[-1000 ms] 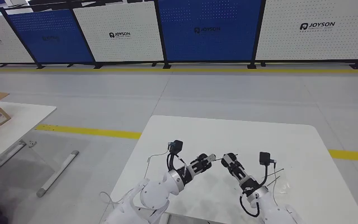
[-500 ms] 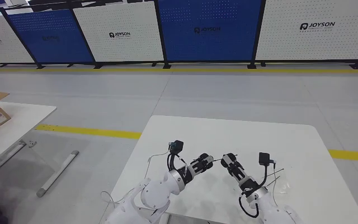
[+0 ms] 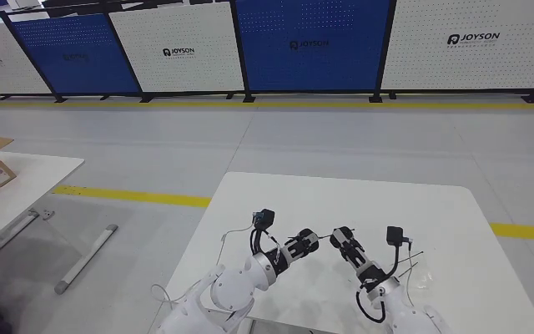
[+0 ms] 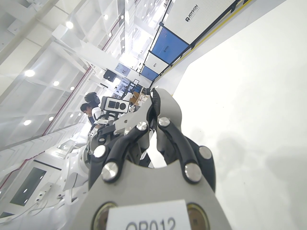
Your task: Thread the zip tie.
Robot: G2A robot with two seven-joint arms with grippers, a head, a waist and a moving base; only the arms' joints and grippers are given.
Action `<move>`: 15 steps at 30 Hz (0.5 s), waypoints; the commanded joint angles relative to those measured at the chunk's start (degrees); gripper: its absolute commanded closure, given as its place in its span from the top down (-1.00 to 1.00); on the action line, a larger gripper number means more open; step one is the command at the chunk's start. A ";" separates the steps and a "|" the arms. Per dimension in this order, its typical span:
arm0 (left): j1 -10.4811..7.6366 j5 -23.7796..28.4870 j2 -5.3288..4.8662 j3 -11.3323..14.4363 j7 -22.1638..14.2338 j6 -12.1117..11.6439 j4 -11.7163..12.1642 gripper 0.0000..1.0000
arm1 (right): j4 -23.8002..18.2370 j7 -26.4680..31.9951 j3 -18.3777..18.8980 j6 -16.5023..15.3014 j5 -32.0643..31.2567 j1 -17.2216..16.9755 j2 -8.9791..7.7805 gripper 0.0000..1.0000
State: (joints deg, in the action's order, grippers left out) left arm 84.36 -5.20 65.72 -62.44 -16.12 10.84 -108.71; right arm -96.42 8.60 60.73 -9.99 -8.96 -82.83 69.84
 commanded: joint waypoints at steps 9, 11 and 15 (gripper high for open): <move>-0.12 0.69 0.06 0.18 -0.42 -0.72 -0.13 -1.00 | 0.01 0.80 0.11 0.03 -0.22 -0.01 0.30 -1.00; -0.09 0.63 0.06 0.21 -0.41 -0.88 -0.24 -1.00 | 0.03 0.98 0.12 0.16 -0.29 0.03 0.36 -1.00; 0.03 0.62 0.04 0.14 -0.48 -1.21 -0.32 -1.00 | 0.05 1.60 0.21 0.16 -0.02 0.05 0.47 -1.00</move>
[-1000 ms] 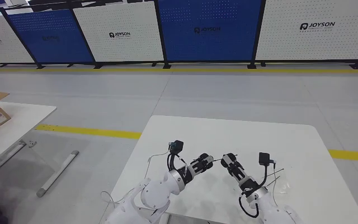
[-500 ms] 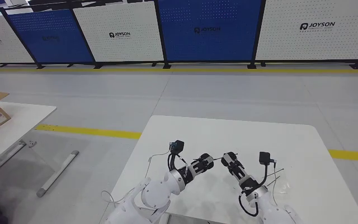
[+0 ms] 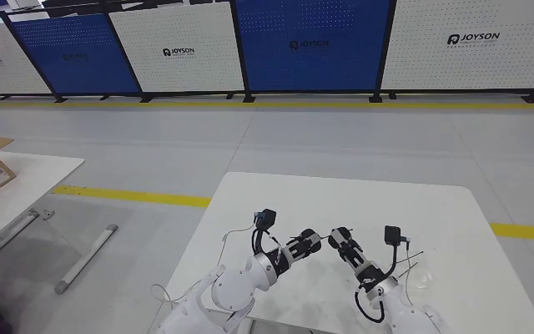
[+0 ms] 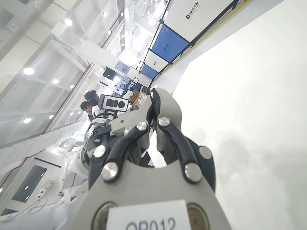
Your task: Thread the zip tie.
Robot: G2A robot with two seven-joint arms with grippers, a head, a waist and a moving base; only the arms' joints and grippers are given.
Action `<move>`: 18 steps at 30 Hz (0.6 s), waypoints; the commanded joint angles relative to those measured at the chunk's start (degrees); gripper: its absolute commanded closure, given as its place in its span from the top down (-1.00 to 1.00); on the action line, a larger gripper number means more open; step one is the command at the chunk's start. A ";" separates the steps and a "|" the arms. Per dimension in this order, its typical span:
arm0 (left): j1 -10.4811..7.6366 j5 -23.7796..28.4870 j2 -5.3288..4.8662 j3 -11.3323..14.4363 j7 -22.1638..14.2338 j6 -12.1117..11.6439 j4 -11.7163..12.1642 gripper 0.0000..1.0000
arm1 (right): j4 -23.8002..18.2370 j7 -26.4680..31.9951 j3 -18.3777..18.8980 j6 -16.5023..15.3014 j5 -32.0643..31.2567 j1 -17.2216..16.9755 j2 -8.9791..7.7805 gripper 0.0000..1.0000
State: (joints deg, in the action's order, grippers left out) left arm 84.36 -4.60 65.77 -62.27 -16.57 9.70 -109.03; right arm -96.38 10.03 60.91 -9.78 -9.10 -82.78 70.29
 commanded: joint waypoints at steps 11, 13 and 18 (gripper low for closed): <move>0.22 0.05 -0.11 -0.30 -0.76 -0.91 -0.40 -1.00 | -0.43 1.52 0.79 -0.85 0.61 -0.50 0.13 -1.00; 0.29 -0.68 -0.14 -0.31 -0.41 -0.30 -0.45 -1.00 | -0.44 1.56 0.70 -0.50 0.47 -0.42 0.20 -1.00; 0.28 -0.81 -0.14 -0.26 -0.52 0.39 -0.55 -0.32 | -0.73 0.95 0.72 0.39 -0.69 -0.56 0.32 -1.00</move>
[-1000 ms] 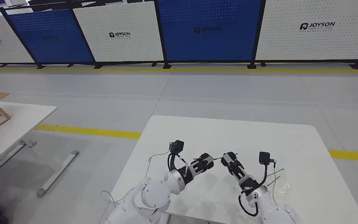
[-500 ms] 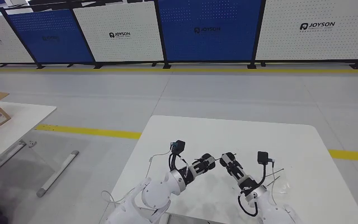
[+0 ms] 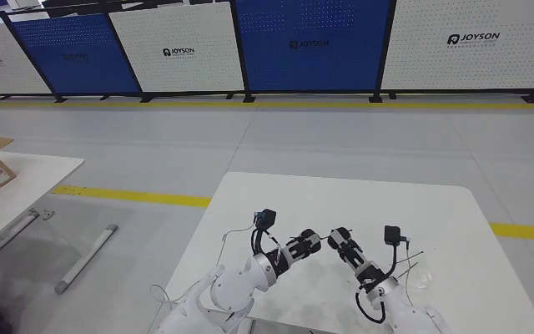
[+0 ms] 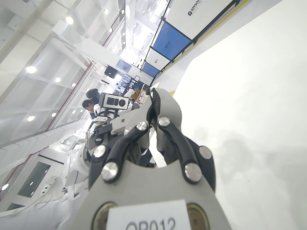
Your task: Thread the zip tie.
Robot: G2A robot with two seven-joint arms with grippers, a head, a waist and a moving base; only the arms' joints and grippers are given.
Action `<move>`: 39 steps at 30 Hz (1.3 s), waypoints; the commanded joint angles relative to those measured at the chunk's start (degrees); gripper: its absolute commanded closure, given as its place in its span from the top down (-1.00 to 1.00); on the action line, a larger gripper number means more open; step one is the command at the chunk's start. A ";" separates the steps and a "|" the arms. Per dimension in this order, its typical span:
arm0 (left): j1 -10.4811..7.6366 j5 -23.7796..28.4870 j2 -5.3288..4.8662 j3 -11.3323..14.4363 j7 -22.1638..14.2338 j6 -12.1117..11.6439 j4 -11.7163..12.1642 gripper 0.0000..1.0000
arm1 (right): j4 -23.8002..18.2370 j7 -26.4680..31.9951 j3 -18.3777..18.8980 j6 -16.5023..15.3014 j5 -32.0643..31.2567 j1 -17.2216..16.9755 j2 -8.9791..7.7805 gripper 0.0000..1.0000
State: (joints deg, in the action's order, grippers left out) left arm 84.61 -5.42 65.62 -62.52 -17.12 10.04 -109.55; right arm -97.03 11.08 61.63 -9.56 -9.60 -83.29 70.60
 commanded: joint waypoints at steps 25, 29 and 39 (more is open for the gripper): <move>1.83 -0.20 -0.35 -1.73 0.17 -1.05 -0.92 -0.70 | 0.45 0.00 0.10 1.59 -1.04 -0.18 0.65 -1.00; 1.63 -0.18 -0.32 -1.58 0.14 -0.96 -0.82 -0.74 | 0.50 -0.09 0.10 1.64 -1.18 -0.14 0.76 -1.00; 1.24 0.15 -0.26 -1.45 0.32 -1.04 -0.36 -1.00 | 0.65 0.12 0.20 1.54 -1.62 -0.05 0.97 -1.00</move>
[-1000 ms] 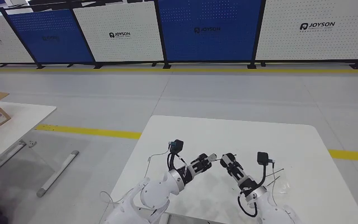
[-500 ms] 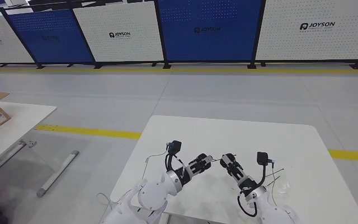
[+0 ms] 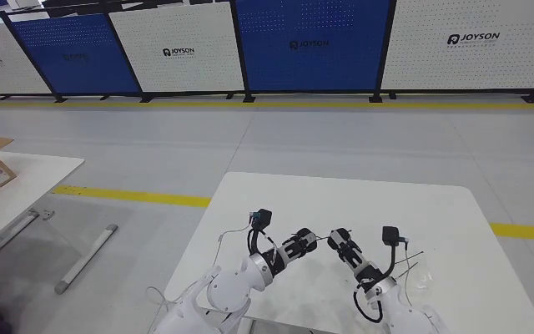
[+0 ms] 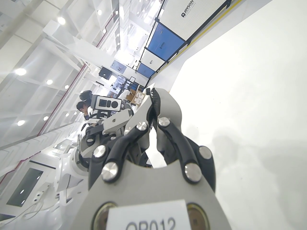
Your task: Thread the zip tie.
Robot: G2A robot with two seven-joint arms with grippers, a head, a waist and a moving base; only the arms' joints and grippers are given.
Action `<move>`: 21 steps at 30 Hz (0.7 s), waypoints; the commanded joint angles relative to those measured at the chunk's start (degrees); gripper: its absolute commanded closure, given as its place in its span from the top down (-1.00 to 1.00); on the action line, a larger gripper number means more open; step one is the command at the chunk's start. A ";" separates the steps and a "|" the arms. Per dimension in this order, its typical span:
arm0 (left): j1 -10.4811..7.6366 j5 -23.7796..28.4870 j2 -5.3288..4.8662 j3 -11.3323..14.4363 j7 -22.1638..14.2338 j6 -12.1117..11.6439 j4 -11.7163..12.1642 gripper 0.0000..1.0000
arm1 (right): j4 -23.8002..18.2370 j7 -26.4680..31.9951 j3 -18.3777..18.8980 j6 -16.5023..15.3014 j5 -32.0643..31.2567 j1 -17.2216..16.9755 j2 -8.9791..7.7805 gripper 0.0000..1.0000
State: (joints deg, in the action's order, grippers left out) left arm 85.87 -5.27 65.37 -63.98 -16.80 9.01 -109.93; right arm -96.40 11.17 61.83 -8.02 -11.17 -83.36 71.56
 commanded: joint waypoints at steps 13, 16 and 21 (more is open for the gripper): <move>-0.15 0.36 -0.01 -0.14 -0.26 0.27 -0.10 -0.66 | -0.43 -0.12 0.43 0.48 -1.31 -0.15 0.19 -1.00; -0.14 0.46 -0.02 -0.23 -0.16 0.27 -0.11 -0.72 | -0.49 0.08 0.49 0.61 -1.43 -0.21 0.23 -1.00; -0.12 0.34 -0.05 -0.38 -0.16 0.26 -0.02 -0.98 | -0.63 0.19 0.47 0.82 -2.00 -0.25 0.31 -1.00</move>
State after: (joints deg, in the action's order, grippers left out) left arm 85.75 -4.90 65.32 -64.32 -16.99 9.23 -110.01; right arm -97.01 11.37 62.29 -7.25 -13.09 -83.59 71.85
